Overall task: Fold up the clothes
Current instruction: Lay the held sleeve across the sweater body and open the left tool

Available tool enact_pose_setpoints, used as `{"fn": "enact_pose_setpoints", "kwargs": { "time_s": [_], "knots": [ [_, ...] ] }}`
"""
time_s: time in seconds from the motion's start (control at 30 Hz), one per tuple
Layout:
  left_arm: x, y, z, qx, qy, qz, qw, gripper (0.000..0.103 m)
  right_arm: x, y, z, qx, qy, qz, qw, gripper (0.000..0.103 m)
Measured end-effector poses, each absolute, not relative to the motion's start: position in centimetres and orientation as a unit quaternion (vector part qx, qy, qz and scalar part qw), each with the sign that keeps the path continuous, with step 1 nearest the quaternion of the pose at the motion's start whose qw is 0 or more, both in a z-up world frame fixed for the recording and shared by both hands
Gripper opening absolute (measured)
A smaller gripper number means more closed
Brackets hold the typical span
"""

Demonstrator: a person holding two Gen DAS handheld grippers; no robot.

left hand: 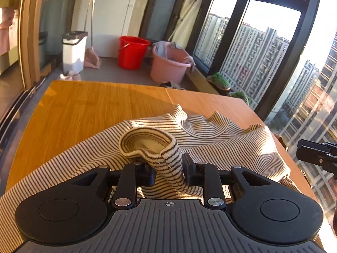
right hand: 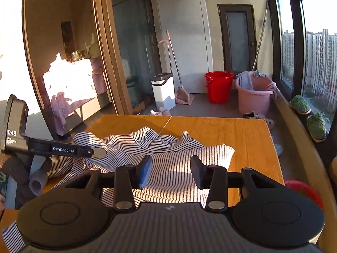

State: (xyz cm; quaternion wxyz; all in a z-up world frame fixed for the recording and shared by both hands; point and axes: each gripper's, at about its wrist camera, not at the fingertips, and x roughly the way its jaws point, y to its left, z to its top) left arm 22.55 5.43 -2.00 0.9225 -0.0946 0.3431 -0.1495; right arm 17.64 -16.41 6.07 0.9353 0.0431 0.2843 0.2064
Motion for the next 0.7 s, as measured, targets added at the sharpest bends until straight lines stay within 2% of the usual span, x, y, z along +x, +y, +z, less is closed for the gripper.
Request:
{"fn": "enact_pose_setpoints", "kwargs": {
  "time_s": [0.03,0.1,0.13,0.2,0.3,0.37,0.43,0.5,0.57,0.6,0.63,0.67,0.7],
  "knots": [
    [22.6,5.8,-1.8,-0.098,0.344,-0.149,0.922,0.043,18.8,-16.1,5.4,0.057,0.297,0.209,0.930,0.040],
    [22.6,6.5,-1.5,-0.106,0.346,-0.147,0.921,0.046,19.8,-15.7,3.4,0.040,0.322,0.189,0.927,0.040],
    [22.6,6.9,-1.3,-0.109,0.347,-0.147,0.920,0.047,20.2,-15.6,2.4,0.028,0.335,0.176,0.925,0.037],
    [22.6,7.6,-0.9,-0.117,0.348,-0.145,0.919,0.047,19.8,-15.8,1.2,0.002,0.326,0.160,0.932,0.033],
    [22.6,8.7,-0.4,-0.128,0.351,-0.143,0.917,0.049,18.7,-15.5,1.4,-0.032,0.311,0.139,0.940,0.036],
    [22.6,9.4,0.0,-0.135,0.353,-0.142,0.915,0.059,18.0,-15.2,1.4,-0.049,0.301,0.139,0.942,0.039],
    [22.7,9.3,-0.1,-0.131,0.357,-0.139,0.914,0.078,17.3,-15.1,1.6,-0.053,0.288,0.134,0.947,0.041],
    [22.9,8.2,-0.8,-0.111,0.365,-0.137,0.914,0.078,16.1,-15.0,2.0,-0.057,0.272,0.130,0.952,0.044],
    [23.2,7.0,-1.5,-0.091,0.373,-0.134,0.914,0.076,14.3,-14.9,2.5,-0.065,0.248,0.141,0.956,0.052],
    [23.3,6.4,-1.9,-0.081,0.377,-0.132,0.913,0.070,13.3,-14.8,2.7,-0.073,0.232,0.156,0.957,0.057],
    [23.4,5.8,-2.2,-0.070,0.381,-0.131,0.913,0.055,12.1,-14.6,2.7,-0.084,0.216,0.171,0.958,0.062],
    [23.5,5.2,-2.6,-0.060,0.385,-0.129,0.912,0.048,11.0,-14.4,2.6,-0.097,0.200,0.186,0.957,0.064],
    [23.4,5.0,-2.2,-0.058,0.380,-0.136,0.913,0.026,10.3,-14.0,2.5,-0.112,0.191,0.193,0.956,0.067]
  ]
}}
